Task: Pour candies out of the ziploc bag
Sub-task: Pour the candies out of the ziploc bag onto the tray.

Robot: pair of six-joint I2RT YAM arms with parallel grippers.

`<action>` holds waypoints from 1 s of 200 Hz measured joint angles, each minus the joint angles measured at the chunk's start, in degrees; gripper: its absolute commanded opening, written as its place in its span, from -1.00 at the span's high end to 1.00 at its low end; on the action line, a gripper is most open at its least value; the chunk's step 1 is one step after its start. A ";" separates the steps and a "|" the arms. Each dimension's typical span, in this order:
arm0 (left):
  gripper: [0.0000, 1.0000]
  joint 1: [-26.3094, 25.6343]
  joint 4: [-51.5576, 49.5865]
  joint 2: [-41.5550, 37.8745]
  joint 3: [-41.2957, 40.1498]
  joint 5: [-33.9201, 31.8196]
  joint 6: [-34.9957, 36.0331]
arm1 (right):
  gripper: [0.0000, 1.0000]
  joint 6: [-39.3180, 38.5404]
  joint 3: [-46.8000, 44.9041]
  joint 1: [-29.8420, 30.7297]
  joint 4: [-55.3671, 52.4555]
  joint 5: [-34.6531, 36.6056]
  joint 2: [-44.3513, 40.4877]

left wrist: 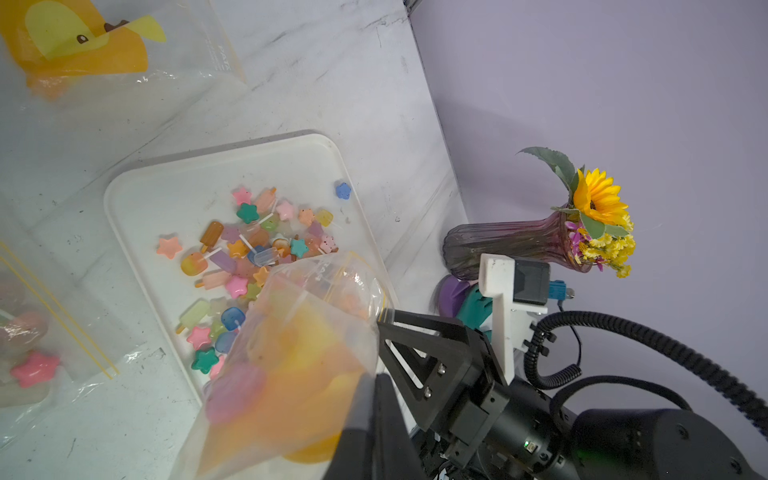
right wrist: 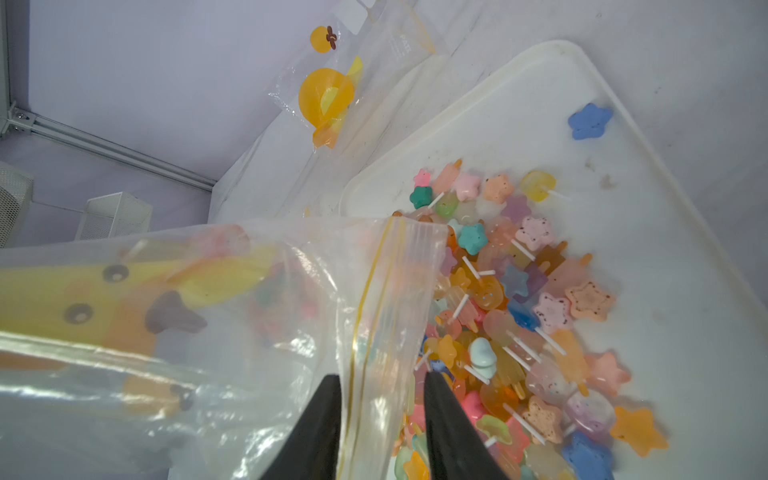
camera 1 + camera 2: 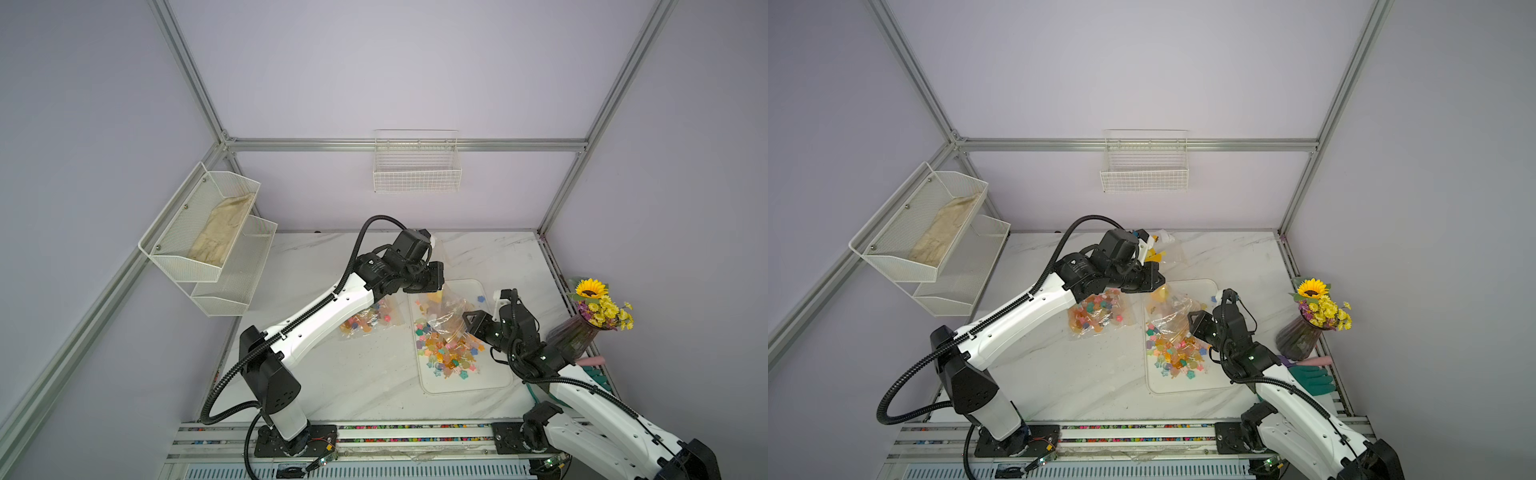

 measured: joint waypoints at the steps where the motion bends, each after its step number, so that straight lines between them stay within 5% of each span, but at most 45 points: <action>1: 1.00 0.00 0.00 0.00 0.00 -0.02 0.09 | 0.22 0.00 0.28 -0.02 -0.26 0.07 -0.11; 82: 1.00 0.00 0.79 1.05 0.00 -0.09 12.70 | 0.12 -3.08 14.75 -0.48 -4.96 4.31 -4.37; 200: 1.00 0.00 0.20 1.07 0.00 -0.04 22.60 | 0.01 -4.81 19.08 -0.63 -6.82 8.07 -1.05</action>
